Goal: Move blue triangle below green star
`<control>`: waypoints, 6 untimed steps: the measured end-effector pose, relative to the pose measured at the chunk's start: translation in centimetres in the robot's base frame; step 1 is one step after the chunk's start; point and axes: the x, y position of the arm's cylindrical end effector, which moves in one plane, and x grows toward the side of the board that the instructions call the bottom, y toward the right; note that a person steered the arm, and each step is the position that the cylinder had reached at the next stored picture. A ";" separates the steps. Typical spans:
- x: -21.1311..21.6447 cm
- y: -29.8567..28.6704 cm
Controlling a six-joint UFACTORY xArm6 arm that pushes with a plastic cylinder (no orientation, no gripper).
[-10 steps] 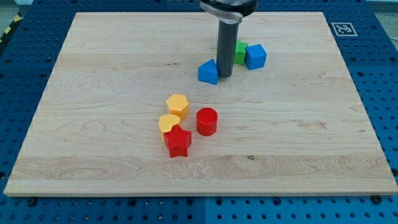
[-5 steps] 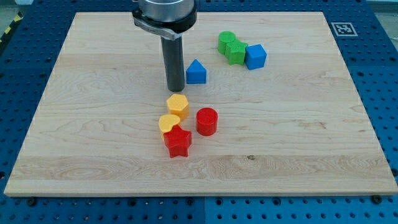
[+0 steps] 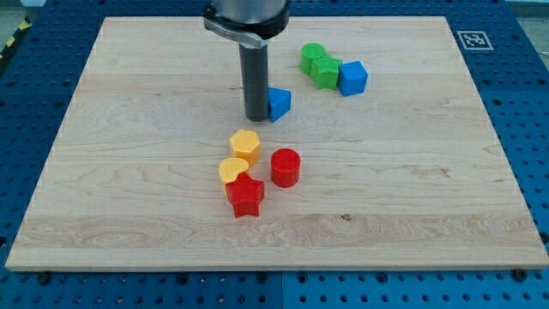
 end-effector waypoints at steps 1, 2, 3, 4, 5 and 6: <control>-0.2 1.2; -1.0 1.9; -1.6 2.9; -2.3 4.3; -4.1 5.8; -5.9 7.1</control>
